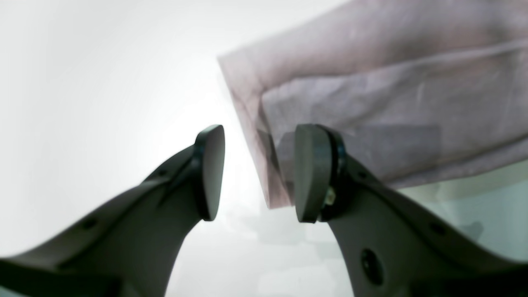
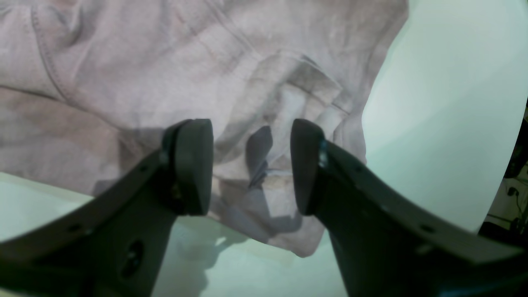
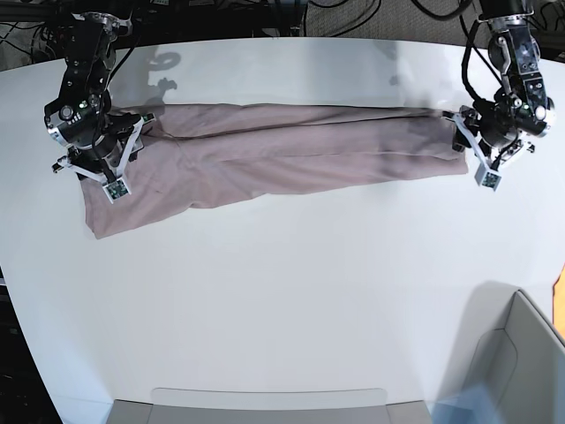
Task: Fold the T-shirt properly
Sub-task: 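Release the folded strip and raise both grippers, then grasp the strip end with the left gripper and fold it toward the right gripper, then grasp the folded bundle with the right gripper and fold it over again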
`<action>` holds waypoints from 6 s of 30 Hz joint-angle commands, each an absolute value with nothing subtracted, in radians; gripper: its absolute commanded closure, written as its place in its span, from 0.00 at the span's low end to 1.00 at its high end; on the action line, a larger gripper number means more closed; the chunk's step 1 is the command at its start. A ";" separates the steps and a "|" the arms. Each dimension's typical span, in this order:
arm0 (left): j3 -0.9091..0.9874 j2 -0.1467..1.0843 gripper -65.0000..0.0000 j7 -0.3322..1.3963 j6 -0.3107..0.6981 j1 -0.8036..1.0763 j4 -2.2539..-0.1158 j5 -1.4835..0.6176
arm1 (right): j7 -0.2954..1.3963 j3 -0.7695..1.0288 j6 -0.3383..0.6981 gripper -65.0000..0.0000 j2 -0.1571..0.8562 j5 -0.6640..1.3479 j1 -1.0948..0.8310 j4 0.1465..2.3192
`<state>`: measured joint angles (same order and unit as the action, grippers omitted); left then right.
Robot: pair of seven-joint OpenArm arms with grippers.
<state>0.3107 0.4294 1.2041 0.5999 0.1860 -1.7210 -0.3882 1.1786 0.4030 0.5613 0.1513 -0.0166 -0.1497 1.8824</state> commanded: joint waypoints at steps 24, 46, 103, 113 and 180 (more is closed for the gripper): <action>0.214 0.418 0.47 1.175 0.625 0.094 -1.290 -0.401 | 1.164 0.404 0.561 0.53 0.162 -0.015 -0.137 1.896; 0.466 0.417 1.00 1.233 0.698 0.024 -1.101 -0.395 | 1.164 0.426 0.561 0.53 0.130 -0.015 -0.133 1.949; -0.202 0.054 0.63 1.396 0.033 0.016 -1.886 -0.401 | 1.164 0.545 0.698 0.53 0.047 -0.013 -0.077 1.980; -0.134 0.056 0.86 1.396 0.033 0.019 -1.891 -0.397 | 1.167 0.699 0.698 0.53 0.044 0.130 -0.042 1.928; 0.162 0.272 0.97 1.396 0.028 0.231 -2.006 -0.395 | 1.207 -0.093 -0.283 1.00 0.148 0.323 0.064 1.886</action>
